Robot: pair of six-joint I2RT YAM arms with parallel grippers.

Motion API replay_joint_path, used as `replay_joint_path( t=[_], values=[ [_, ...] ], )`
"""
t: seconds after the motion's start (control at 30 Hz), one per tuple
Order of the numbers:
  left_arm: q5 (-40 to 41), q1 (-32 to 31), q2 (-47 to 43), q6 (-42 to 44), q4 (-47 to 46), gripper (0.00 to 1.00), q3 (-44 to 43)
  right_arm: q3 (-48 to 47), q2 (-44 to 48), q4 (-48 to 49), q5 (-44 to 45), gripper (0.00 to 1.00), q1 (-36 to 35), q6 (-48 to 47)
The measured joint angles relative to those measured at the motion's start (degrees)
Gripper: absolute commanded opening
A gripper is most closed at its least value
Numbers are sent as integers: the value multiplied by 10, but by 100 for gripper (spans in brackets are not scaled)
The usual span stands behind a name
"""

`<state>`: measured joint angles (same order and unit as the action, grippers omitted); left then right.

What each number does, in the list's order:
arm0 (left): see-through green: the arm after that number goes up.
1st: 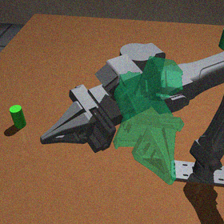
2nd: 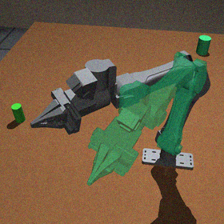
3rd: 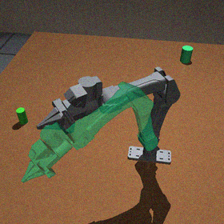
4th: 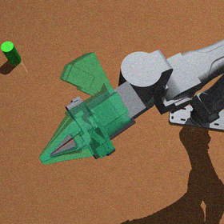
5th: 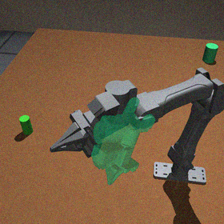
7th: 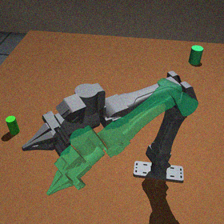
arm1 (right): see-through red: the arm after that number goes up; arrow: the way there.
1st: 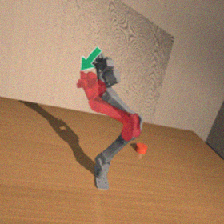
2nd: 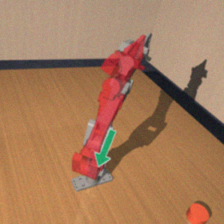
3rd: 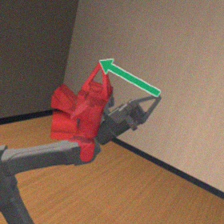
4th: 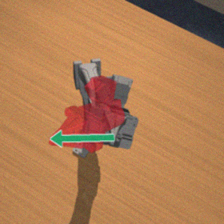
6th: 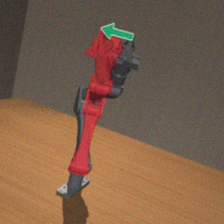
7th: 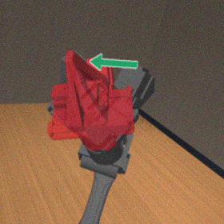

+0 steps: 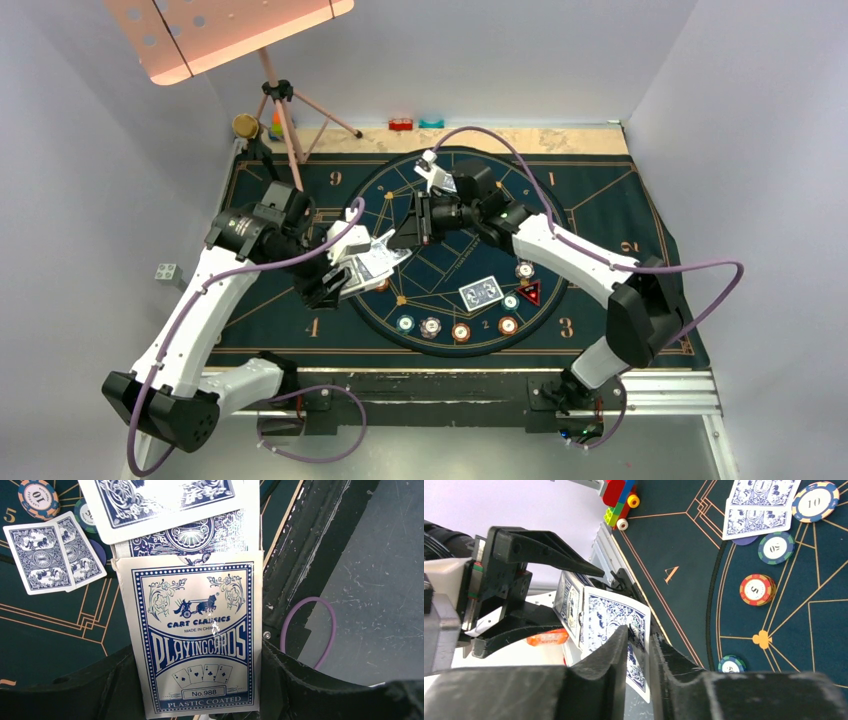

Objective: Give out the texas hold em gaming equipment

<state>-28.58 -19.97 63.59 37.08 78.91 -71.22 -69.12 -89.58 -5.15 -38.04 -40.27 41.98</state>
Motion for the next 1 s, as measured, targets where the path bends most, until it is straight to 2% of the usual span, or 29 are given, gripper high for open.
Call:
replay_joint_path(
  t=[0.13,0.23,0.53,0.8,0.9,1.0],
  values=[
    [0,0,-1,0,-1,0,9,-7,6,-19,12,5,7,-8],
    [0,0,-2,0,-7,0,18,-22,9,-43,25,1,9,-17],
    [-5,0,-2,0,-16,0,25,-51,30,-90,43,0,27,-36],
    [-7,0,-2,1,-15,0,25,-71,39,-94,38,0,91,-28],
    [-7,0,-2,2,-14,0,25,-84,21,-88,36,0,127,-22],
    [-8,0,-2,2,-12,0,24,-119,-39,-71,42,0,174,-18]
  ],
)
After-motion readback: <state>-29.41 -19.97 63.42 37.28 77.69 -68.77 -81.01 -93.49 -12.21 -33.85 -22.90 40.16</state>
